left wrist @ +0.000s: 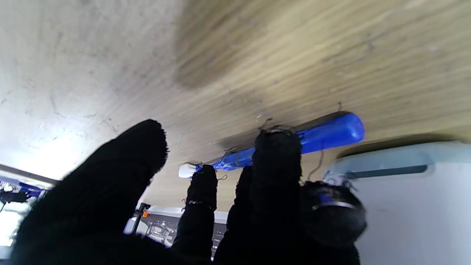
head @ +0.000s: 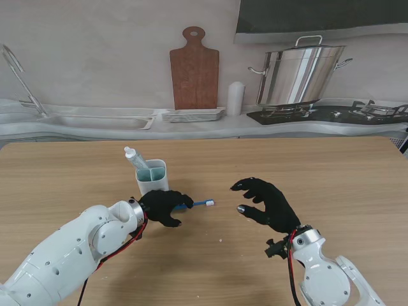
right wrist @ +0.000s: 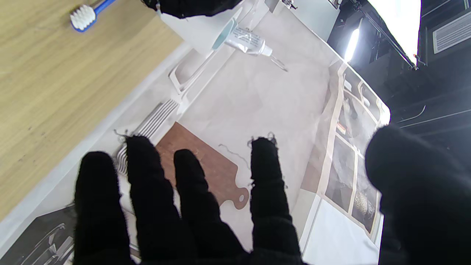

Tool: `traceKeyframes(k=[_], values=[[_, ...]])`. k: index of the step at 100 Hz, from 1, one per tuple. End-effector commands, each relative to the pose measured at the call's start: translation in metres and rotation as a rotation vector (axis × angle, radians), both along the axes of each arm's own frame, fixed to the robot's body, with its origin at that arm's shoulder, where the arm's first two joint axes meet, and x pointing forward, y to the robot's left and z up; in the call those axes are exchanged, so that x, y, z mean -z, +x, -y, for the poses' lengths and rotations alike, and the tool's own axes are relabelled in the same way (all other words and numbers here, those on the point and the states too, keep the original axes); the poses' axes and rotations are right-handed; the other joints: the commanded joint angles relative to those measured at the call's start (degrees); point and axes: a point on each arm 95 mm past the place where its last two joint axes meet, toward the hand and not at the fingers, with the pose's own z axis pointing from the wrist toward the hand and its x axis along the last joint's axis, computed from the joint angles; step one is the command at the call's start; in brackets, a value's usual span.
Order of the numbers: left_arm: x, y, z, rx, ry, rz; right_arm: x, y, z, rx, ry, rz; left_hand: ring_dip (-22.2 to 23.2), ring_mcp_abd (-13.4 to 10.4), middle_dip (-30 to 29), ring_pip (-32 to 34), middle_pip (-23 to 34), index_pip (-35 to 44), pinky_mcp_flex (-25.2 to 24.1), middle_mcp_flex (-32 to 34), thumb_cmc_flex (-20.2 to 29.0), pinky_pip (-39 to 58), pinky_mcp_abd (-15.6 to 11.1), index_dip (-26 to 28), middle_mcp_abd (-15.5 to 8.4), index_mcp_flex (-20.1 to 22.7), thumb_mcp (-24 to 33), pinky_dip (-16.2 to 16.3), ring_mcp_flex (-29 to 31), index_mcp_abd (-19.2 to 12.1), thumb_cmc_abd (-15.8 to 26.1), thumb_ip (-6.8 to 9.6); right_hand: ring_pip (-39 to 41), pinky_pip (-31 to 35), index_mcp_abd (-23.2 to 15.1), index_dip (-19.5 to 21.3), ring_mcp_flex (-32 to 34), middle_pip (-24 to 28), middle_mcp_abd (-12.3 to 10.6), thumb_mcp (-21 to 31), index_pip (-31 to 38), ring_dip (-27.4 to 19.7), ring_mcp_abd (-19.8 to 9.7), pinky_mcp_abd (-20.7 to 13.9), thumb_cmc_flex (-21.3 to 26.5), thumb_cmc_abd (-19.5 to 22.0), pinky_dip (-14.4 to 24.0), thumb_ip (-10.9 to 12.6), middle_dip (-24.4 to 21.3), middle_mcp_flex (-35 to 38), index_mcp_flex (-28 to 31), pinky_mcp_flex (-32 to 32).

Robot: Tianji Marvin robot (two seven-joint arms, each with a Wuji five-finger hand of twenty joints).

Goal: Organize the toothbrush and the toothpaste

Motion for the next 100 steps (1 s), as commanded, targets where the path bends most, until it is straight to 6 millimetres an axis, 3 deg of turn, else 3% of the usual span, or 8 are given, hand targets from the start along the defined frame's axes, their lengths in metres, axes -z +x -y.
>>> traceKeyframes(k=[1,63,85,100], values=[[0.0005,-0.002,0.0039,0.006,0.024,0.003,0.0022,-0.0035,-0.0033,-0.015,-0.003,-0.013,-0.02,0.36,3.34,1.96,3.06,1.26,1.72,1.8,0.78,4.35,-7.81,1.33,-0.63,-0.47,0.81,-0.46,1.71,-0.45,-0.64,0.87,-0.1,0.86,0.22,0.24,0.69,0.47,1.38,1.06,0.32,1.57,0.37,0.43,-1.28,-0.26,0.71,-2.01,0.59,0.0,1.56,0.03],[-0.0031,0.0004,0.0088,-0.031,0.044,0.03,0.0021,-0.0038,-0.0029,-0.013,0.0,-0.013,1.31,-1.3,7.53,3.38,6.69,-0.28,3.73,2.57,0.81,5.28,-8.86,1.65,0.15,-5.67,0.02,-1.06,3.74,3.93,-0.07,1.27,-0.13,0.91,0.2,0.24,1.11,0.4,1.34,1.04,0.27,1.74,0.36,0.5,-1.23,-0.26,0.85,-1.97,0.59,0.5,1.6,0.3],[-0.0028,0.001,0.0107,-0.039,0.061,0.034,0.0022,-0.0037,-0.0029,-0.015,0.0,-0.014,0.32,-1.99,10.4,5.74,10.6,1.36,9.21,8.82,0.61,7.56,-10.89,0.22,1.17,-1.82,1.93,-2.47,9.09,8.96,-1.45,1.36,-0.16,0.87,0.25,0.24,1.14,0.35,1.33,0.98,0.26,1.77,0.28,0.59,-1.26,-0.18,0.85,-1.99,0.58,0.57,1.58,0.37],[-0.0024,0.0007,0.012,-0.044,0.083,0.033,0.0022,-0.0035,-0.0028,-0.014,0.001,-0.015,-0.73,-1.81,12.17,7.68,13.62,3.75,11.56,12.76,1.24,8.22,-10.75,-0.01,1.03,1.04,3.67,-3.55,10.1,10.2,-3.18,0.65,-0.15,0.85,0.17,0.25,1.28,0.32,1.37,0.98,0.3,1.8,0.3,0.59,-1.27,-0.18,0.86,-1.98,0.57,0.75,1.67,0.37]])
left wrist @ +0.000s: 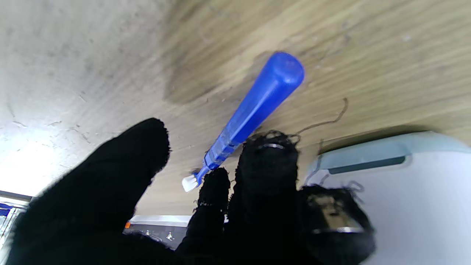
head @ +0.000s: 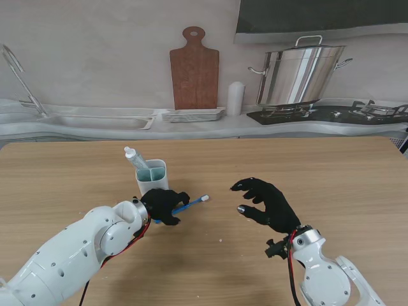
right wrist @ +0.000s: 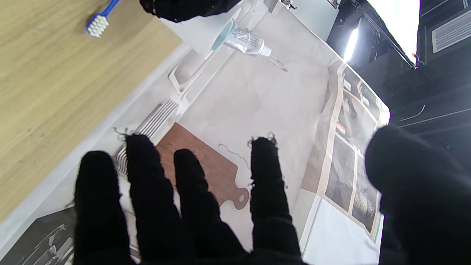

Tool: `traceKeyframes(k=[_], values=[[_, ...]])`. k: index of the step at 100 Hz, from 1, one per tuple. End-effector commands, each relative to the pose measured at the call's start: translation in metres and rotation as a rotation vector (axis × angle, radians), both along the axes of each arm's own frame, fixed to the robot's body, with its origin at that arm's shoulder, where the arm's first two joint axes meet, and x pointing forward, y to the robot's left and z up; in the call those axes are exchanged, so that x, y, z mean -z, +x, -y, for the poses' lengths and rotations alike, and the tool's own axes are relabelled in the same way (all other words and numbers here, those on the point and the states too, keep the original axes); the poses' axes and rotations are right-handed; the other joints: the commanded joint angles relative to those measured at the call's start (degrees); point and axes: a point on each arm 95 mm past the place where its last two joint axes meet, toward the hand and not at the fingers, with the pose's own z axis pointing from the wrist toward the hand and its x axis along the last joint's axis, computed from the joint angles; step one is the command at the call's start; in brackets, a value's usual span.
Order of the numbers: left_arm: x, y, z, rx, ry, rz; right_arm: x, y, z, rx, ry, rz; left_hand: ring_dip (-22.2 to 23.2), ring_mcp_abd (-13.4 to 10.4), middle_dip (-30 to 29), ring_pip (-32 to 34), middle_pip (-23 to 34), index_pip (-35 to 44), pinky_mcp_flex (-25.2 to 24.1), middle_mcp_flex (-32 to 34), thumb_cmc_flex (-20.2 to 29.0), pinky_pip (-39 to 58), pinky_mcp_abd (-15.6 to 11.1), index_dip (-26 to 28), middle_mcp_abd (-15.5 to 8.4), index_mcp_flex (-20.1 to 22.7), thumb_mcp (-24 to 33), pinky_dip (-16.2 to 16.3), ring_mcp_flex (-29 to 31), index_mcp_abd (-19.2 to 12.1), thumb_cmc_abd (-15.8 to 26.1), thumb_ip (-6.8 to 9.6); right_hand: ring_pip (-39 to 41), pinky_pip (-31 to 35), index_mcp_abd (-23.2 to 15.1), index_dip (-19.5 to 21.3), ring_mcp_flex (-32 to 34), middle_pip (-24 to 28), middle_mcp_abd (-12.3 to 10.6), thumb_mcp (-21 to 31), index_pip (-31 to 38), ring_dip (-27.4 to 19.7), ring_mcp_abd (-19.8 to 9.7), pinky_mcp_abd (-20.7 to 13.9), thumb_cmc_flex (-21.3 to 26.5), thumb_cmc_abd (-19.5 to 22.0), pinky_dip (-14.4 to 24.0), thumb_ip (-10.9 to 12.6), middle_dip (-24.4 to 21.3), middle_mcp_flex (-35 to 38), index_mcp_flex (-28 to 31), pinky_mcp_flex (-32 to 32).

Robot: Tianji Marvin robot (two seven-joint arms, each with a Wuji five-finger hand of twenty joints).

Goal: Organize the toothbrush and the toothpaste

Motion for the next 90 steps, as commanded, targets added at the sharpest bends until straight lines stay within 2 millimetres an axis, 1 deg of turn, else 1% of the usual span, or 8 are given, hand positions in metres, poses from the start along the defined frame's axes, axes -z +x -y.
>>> traceKeyframes(k=[1,21,31,40,50,57,70,90], values=[[-0.003,-0.001,0.006,0.009,0.013,-0.007,0.002,-0.003,-0.003,-0.012,-0.003,-0.013,-0.82,1.88,2.45,2.55,2.17,1.6,2.8,2.38,1.3,5.75,-7.78,-0.42,0.45,1.55,1.59,-0.58,2.48,1.59,-1.76,0.6,-0.17,0.81,0.17,0.25,0.48,0.32,1.38,0.97,0.28,1.15,0.24,0.55,-1.25,-0.19,0.32,-1.98,0.56,0.63,1.62,0.02],[0.0,-0.001,0.007,0.023,0.051,-0.013,0.002,-0.003,-0.003,-0.014,-0.002,-0.015,-2.33,1.05,3.84,2.74,3.12,5.02,1.71,3.21,4.66,5.77,-7.41,1.46,-1.54,2.9,3.24,-0.7,2.17,-2.39,-2.7,-0.26,-0.22,0.81,0.16,0.25,0.55,0.26,1.4,0.98,0.28,1.18,0.33,0.55,-1.24,-0.24,0.34,-1.98,0.55,0.79,1.74,0.02],[0.002,0.0,0.008,0.043,0.067,-0.019,0.002,-0.003,-0.003,-0.013,-0.002,-0.015,-0.19,0.43,8.26,1.13,0.99,6.93,0.01,2.33,8.79,5.16,-7.26,4.99,-2.87,2.09,5.24,0.61,1.45,-6.24,-5.44,-3.5,-0.17,0.84,0.33,0.23,0.71,0.22,1.36,0.98,0.27,1.21,0.35,0.61,-1.23,-0.2,0.36,-1.98,0.53,0.88,1.9,0.11],[0.003,0.0,0.008,0.055,0.071,-0.017,0.002,-0.003,-0.002,-0.013,-0.003,-0.015,0.67,0.21,8.87,0.48,-0.56,7.85,-1.52,0.62,11.66,4.8,-6.77,6.43,-3.16,2.12,6.14,1.15,0.12,-9.4,-5.99,-4.14,-0.11,0.86,0.24,0.21,0.88,0.21,1.31,0.97,0.22,1.25,0.28,0.6,-1.26,-0.21,0.37,-1.98,0.53,0.98,1.96,0.16],[0.004,0.0,0.008,0.061,0.069,-0.01,0.002,-0.003,-0.002,-0.014,-0.003,-0.016,1.01,0.22,8.99,0.15,-1.09,8.52,-2.16,0.47,11.6,4.53,-6.55,7.18,-2.92,2.88,6.13,1.37,-0.28,-10.47,-5.39,-4.64,-0.2,0.83,0.26,0.18,0.79,0.16,1.31,0.98,0.17,1.24,0.29,0.63,-1.21,-0.14,0.36,-1.97,0.51,1.02,2.06,0.16],[0.004,0.0,0.009,0.06,0.062,-0.007,0.002,-0.003,-0.002,-0.015,-0.004,-0.016,1.76,0.71,4.44,-0.1,0.61,8.33,-1.66,0.44,6.98,4.61,-6.44,8.48,-2.37,3.75,5.73,1.9,0.25,-9.97,-3.58,-2.49,-0.15,0.88,0.34,0.17,0.96,0.17,1.32,0.97,0.15,1.28,0.37,0.55,-1.23,-0.2,0.38,-1.97,0.52,1.15,2.08,0.25],[0.004,-0.001,0.012,0.051,0.058,-0.009,0.002,-0.003,-0.003,-0.016,-0.003,-0.018,1.72,1.12,4.05,0.19,1.17,9.37,-0.29,2.12,3.78,5.05,-6.47,9.13,-1.34,5.5,4.45,1.79,1.46,-8.24,-1.95,-2.08,-0.15,0.9,0.3,0.16,1.03,0.1,1.36,0.96,0.12,1.3,0.3,0.57,-1.28,-0.17,0.4,-1.98,0.5,1.17,2.11,0.29],[0.008,0.001,0.018,0.049,0.071,-0.031,0.002,-0.003,-0.002,-0.018,-0.004,-0.017,1.61,1.07,4.15,1.55,2.42,11.36,1.48,4.81,3.89,5.69,-6.66,10.28,-0.9,7.66,4.35,1.25,2.36,-7.77,-1.74,-0.44,-0.13,0.95,0.31,0.15,1.27,0.06,1.28,0.95,0.1,1.35,0.28,0.54,-1.24,-0.15,0.43,-1.97,0.48,1.43,2.16,0.39]])
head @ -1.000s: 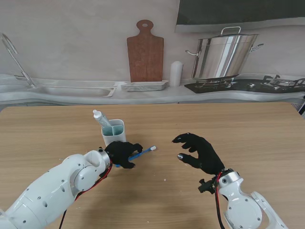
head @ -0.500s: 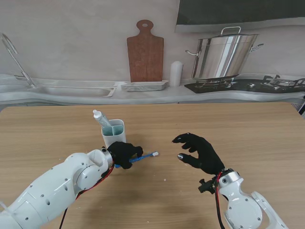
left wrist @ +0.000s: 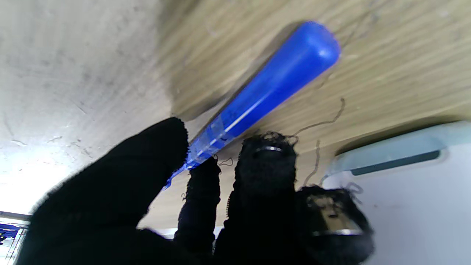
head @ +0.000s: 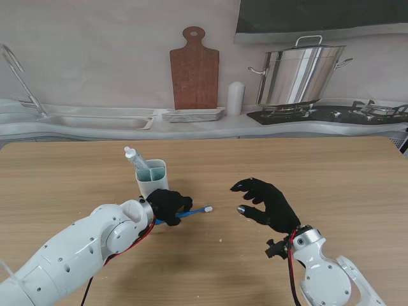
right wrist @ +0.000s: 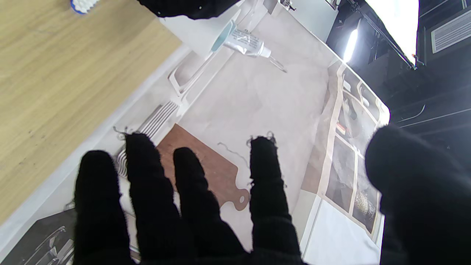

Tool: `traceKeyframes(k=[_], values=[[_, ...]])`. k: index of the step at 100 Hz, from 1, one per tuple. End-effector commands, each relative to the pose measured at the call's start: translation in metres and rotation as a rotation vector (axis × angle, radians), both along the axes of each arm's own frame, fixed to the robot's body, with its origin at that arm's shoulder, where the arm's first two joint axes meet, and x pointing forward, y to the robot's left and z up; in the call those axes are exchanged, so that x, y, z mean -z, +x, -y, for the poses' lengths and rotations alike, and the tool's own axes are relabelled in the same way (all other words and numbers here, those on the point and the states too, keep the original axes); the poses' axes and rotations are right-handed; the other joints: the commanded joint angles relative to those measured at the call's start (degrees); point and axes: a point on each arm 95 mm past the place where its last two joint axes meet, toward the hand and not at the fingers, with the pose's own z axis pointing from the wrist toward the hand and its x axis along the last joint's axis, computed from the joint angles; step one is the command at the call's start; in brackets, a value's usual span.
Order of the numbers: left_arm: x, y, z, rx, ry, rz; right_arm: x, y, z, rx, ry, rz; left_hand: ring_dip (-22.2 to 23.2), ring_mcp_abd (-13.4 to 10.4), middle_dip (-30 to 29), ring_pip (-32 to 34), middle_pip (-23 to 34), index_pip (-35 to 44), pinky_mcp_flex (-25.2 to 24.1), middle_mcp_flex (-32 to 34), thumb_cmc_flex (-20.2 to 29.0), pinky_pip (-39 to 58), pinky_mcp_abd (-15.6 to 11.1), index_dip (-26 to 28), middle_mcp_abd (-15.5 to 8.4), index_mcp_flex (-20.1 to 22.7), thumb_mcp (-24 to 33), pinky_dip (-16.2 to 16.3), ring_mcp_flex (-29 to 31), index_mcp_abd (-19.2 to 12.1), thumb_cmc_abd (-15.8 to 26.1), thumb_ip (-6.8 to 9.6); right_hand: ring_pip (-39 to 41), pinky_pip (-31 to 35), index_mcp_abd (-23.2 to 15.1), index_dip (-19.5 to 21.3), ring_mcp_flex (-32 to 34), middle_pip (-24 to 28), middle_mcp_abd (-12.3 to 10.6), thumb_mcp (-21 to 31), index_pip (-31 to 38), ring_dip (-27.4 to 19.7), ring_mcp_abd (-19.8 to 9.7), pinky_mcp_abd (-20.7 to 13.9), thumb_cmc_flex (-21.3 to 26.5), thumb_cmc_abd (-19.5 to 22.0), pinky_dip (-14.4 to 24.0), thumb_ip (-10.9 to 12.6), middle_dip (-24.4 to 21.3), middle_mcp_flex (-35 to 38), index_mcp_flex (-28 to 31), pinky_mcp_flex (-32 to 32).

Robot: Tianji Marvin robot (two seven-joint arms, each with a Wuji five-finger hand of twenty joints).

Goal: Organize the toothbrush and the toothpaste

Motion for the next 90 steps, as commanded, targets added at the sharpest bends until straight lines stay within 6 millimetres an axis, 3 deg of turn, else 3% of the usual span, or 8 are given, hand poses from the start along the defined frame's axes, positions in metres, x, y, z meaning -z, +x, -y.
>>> traceKeyframes(k=[1,11,23,25,39,53,74,90], values=[[0.006,-0.002,0.004,0.005,0.013,-0.033,0.002,-0.003,-0.003,-0.013,-0.004,-0.012,0.58,1.93,-3.67,1.61,-2.74,0.98,2.33,1.81,-0.63,5.33,-6.11,0.5,-1.42,1.08,-0.48,-0.23,2.39,0.26,0.44,2.48,-0.13,0.46,-0.15,0.15,0.6,0.05,1.27,0.95,0.1,1.29,0.3,0.51,-1.25,-0.13,0.41,-1.97,0.48,0.26,1.54,0.1],[0.008,-0.002,0.007,0.006,0.021,-0.044,0.002,-0.003,-0.003,-0.014,-0.004,-0.014,-0.12,1.68,-1.79,3.19,-2.33,2.12,3.07,3.27,0.48,5.89,-6.16,1.4,-1.45,1.99,-0.46,-0.59,2.52,-0.17,-1.03,2.32,-0.13,0.46,-0.12,0.14,0.69,0.04,1.29,0.92,0.08,1.31,0.32,0.51,-1.22,-0.11,0.41,-1.97,0.47,0.42,1.56,0.1],[0.012,-0.002,0.01,0.012,0.037,-0.064,0.002,-0.003,-0.002,-0.014,-0.004,-0.013,-1.38,0.71,1.81,6.5,-3.31,3.88,4.32,6.01,2.75,6.95,-6.81,2.65,-1.79,3.1,1.2,-1.02,2.61,-1.18,-4.2,0.12,-0.12,0.48,-0.14,0.14,0.85,-0.05,1.32,0.9,0.06,1.34,0.35,0.52,-1.22,-0.09,0.42,-1.96,0.43,0.61,1.58,0.21],[0.013,-0.002,0.01,0.013,0.04,-0.067,0.002,-0.003,-0.002,-0.014,-0.004,-0.013,-2.01,0.58,2.94,7.23,-4.05,4.58,4.39,6.62,3.08,7.1,-6.79,2.59,-1.91,3.26,1.83,-1.02,2.55,-1.52,-4.73,-0.96,-0.14,0.48,-0.14,0.14,0.85,-0.06,1.32,0.89,0.07,1.35,0.35,0.52,-1.22,-0.11,0.42,-1.96,0.42,0.66,1.6,0.22],[0.018,-0.001,0.011,0.023,0.053,-0.085,0.002,-0.003,-0.002,-0.013,-0.004,-0.013,-3.23,0.11,6.29,8.96,-7.25,8.09,4.45,10.7,8.37,7.62,-6.66,3.25,-2.45,4.55,3.12,-0.58,2.63,-3.41,-8.84,-4.07,-0.13,0.41,-0.13,0.15,1.05,-0.11,1.38,0.88,0.11,1.39,0.25,0.6,-1.21,-0.11,0.4,-1.97,0.4,0.93,1.72,0.2],[0.022,0.0,0.01,0.03,0.057,-0.096,0.002,-0.003,-0.002,-0.014,-0.005,-0.011,-4.28,-0.07,7.13,10.33,-8.17,11.6,4.48,12.89,9.31,7.97,-6.52,2.61,-1.66,6.72,3.74,0.01,2.76,-4.88,-10.01,-5.39,-0.23,0.44,-0.02,0.13,0.99,-0.28,1.33,0.83,0.06,1.39,0.31,0.57,-1.26,-0.07,0.41,-1.97,0.34,1.04,1.77,0.29],[0.024,0.0,0.008,0.028,0.056,-0.114,0.002,-0.003,-0.001,-0.013,-0.006,-0.01,-5.37,0.22,8.64,11.81,-7.34,16.56,4.48,16.1,9.01,8.5,-5.7,2.98,-0.65,9.96,7.2,0.86,2.88,-7.23,-12.1,-3.86,-0.24,0.4,0.08,0.07,0.97,-0.32,1.26,0.83,-0.05,1.43,0.25,0.59,-1.23,-0.09,0.4,-1.95,0.34,1.15,1.95,0.26],[0.027,0.001,0.007,0.035,0.05,-0.132,0.002,-0.003,-0.001,-0.014,-0.006,-0.01,-6.54,-0.04,10.29,13.36,-6.01,19.25,4.53,17.9,7.08,9.0,-5.44,4.8,-0.58,11.5,14.49,1.89,2.94,-7.57,-15.71,1.0,-0.25,0.4,0.05,0.04,1.02,-0.37,1.35,0.8,-0.1,1.44,0.3,0.59,-1.26,-0.15,0.4,-1.96,0.33,1.25,2.09,0.26]])
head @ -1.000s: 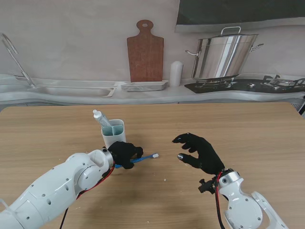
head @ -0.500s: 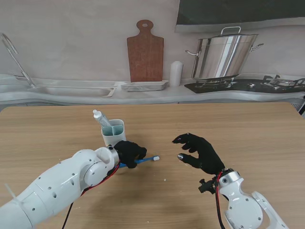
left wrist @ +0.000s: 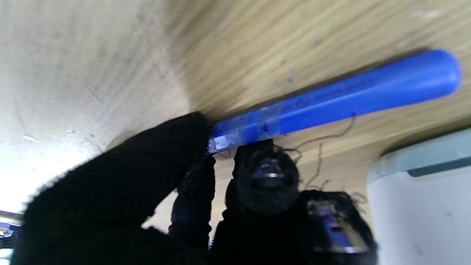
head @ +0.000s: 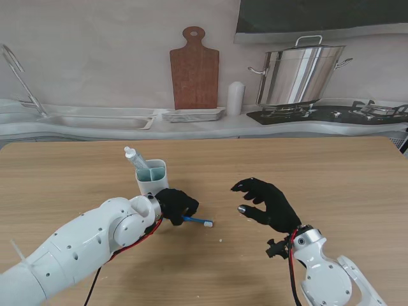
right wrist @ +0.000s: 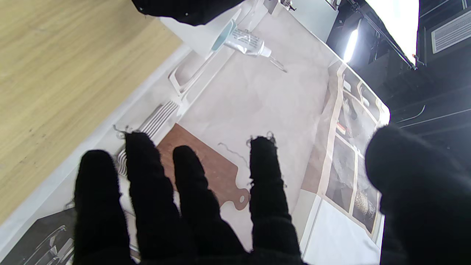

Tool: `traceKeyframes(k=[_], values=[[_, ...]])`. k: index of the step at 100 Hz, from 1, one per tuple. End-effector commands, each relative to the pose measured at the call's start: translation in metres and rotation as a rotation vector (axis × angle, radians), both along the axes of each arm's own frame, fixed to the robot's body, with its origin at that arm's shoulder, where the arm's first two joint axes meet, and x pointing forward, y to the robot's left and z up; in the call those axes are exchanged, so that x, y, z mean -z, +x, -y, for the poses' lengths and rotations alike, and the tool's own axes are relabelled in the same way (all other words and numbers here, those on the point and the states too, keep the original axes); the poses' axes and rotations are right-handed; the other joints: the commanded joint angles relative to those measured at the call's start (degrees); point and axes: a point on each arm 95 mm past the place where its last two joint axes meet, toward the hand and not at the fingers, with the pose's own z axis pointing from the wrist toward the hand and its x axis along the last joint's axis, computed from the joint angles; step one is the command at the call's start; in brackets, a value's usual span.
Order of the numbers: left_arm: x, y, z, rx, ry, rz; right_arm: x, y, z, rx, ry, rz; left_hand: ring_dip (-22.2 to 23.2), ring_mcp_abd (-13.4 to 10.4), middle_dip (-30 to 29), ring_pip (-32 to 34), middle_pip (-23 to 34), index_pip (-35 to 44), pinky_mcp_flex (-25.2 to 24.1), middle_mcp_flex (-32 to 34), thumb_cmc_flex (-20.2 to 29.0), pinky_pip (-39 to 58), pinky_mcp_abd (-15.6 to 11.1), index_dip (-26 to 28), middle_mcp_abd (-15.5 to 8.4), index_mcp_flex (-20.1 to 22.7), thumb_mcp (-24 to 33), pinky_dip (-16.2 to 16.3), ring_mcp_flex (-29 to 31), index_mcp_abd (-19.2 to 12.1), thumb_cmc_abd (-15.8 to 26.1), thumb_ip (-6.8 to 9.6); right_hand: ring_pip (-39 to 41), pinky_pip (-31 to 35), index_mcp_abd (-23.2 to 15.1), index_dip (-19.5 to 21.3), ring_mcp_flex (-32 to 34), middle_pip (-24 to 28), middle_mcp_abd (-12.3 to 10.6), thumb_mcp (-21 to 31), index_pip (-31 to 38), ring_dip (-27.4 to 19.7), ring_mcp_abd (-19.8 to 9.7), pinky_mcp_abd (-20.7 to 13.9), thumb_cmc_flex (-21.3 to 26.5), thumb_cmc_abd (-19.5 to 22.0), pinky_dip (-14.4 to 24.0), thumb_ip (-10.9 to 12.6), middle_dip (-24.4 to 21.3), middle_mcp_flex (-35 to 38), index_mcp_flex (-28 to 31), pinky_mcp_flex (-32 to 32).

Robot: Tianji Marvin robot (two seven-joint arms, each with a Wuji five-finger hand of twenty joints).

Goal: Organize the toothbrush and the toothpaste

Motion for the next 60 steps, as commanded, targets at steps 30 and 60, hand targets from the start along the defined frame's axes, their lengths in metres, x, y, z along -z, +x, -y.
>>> traceKeyframes(k=[30,60], values=[[0.027,-0.01,-0.009,-0.022,-0.017,-0.098,0.002,-0.004,-0.003,-0.014,-0.004,-0.011,-3.5,-0.14,1.73,8.78,3.08,6.34,2.21,8.84,3.5,10.39,-5.83,6.37,0.73,8.0,12.24,3.79,1.68,-1.65,-12.1,14.87,-0.28,0.38,0.0,0.01,0.37,-0.47,1.33,0.78,-0.18,0.89,0.2,0.61,-1.23,-0.09,0.39,-1.95,0.32,-0.02,2.18,-0.02],[0.005,-0.023,-0.001,-0.055,-0.135,-0.054,0.002,-0.003,-0.003,-0.001,-0.01,0.002,-4.52,-1.35,2.55,12.95,4.69,6.72,2.47,10.07,3.37,12.19,-6.57,8.85,1.06,9.33,15.11,4.53,1.71,-1.69,-13.57,18.71,-1.25,-0.47,0.46,-0.1,-2.98,-0.48,1.21,1.26,-0.31,0.38,0.09,-0.47,-1.2,-0.62,0.07,-1.99,0.31,0.37,3.0,-2.15]])
